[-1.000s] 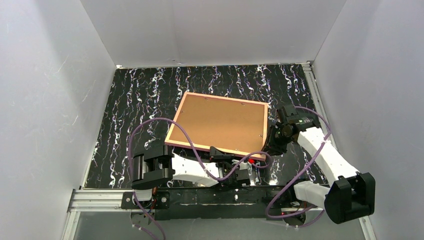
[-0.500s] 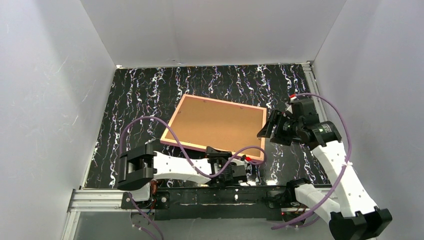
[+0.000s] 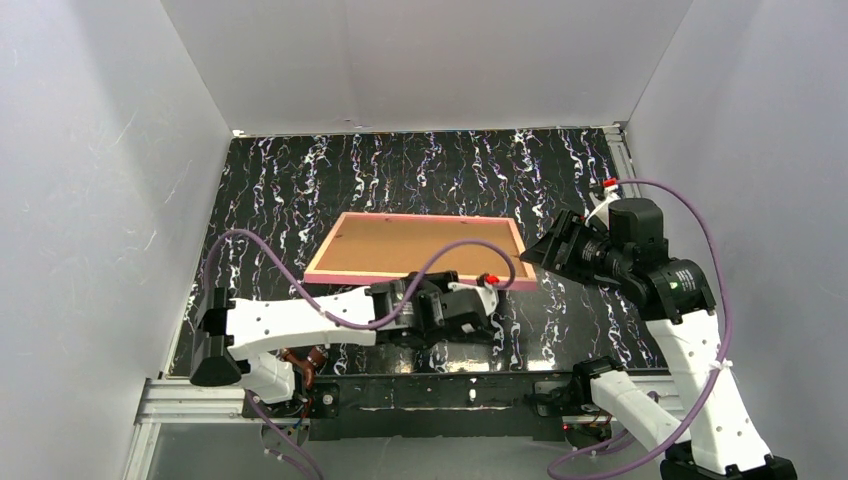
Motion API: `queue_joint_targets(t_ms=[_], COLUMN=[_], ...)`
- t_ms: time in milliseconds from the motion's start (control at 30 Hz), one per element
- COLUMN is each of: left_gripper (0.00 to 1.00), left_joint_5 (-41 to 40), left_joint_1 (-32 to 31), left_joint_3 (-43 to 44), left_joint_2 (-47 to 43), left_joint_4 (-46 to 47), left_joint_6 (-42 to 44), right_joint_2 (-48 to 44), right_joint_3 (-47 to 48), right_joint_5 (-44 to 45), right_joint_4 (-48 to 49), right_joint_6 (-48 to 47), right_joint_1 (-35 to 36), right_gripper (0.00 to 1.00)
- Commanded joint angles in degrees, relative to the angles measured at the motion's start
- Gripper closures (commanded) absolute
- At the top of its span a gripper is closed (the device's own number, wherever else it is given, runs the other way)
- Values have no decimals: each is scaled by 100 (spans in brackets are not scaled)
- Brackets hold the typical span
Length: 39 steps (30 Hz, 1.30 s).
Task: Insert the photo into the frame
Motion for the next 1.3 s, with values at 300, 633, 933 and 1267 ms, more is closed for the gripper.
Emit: queue_joint_targets(t_ms=[300, 633, 933, 1267], left_gripper=[100, 100, 100, 100], left_joint_5=[1505, 1935, 2309, 2937], left_joint_1=[1159, 1574, 1730, 1988], left_joint_3=[1659, 2469, 3234, 3325], left_joint_2=[-426, -187, -27, -275], left_joint_4=[-1962, -2402, -2600, -2857], left_joint_6=[-915, -967, -855, -1126], right_joint_2=[-1114, -925, -796, -135], right_joint_3=[77, -124, -228, 209], right_joint_5=[-99, -533, -729, -1523], right_joint_4=[1028, 1118, 1185, 1306], right_joint_6=[-271, -290, -411, -1553], right_joint_1=[1, 1, -5, 1], right_gripper=[3, 2, 2, 2])
